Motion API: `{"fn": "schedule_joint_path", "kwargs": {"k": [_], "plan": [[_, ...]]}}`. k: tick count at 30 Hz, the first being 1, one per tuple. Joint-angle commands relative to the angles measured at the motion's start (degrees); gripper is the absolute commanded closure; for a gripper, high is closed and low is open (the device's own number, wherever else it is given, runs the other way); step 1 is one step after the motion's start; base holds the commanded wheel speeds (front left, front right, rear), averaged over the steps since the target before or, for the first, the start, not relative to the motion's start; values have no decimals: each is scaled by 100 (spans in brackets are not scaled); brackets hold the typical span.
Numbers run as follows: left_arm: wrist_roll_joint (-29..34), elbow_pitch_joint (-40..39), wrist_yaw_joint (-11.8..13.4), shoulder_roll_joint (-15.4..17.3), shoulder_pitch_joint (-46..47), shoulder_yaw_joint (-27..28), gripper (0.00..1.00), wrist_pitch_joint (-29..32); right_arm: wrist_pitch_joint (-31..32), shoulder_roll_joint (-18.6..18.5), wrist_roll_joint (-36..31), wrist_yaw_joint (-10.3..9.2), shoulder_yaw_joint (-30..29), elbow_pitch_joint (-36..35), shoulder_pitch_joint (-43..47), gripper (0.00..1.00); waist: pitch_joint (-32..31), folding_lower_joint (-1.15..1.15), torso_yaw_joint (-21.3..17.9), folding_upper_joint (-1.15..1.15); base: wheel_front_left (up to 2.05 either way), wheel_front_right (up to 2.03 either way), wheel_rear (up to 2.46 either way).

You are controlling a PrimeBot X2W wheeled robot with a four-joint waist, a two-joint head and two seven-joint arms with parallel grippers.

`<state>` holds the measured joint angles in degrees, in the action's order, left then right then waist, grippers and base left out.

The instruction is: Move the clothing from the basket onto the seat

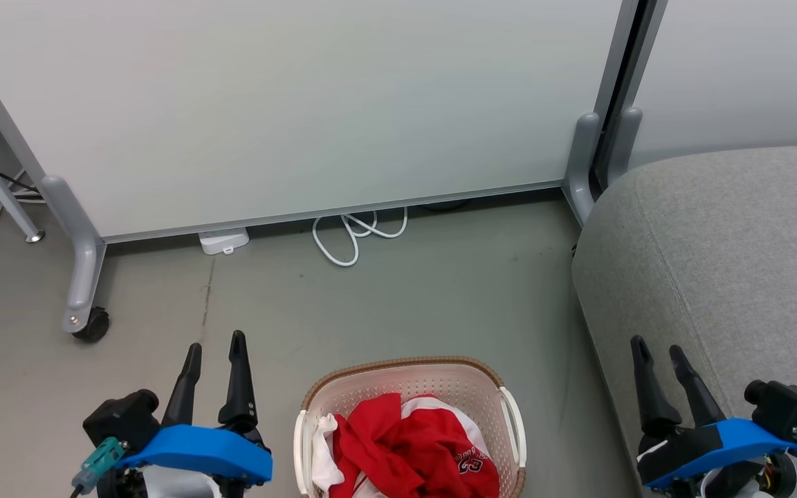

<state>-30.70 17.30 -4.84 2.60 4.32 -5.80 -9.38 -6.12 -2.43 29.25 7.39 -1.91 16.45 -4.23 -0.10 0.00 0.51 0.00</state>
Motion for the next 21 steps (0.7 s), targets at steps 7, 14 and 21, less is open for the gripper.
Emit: {"fn": "schedule_joint_path", "kwargs": {"k": [7,14,21], "plan": [[385,34,26,33,134,-84,0,-143,-71,-51,-458,12,12,-31,-42,0,-8,0,2,0,0,0,0],[659,65,63,33,134,-150,0,-227,-132,-55,-811,13,13,-19,-31,0,-15,0,0,0,0,0,0],[946,43,77,35,118,-174,0,-315,-183,-57,-1143,14,17,3,-14,0,-24,0,6,0,0,0,0]]}}
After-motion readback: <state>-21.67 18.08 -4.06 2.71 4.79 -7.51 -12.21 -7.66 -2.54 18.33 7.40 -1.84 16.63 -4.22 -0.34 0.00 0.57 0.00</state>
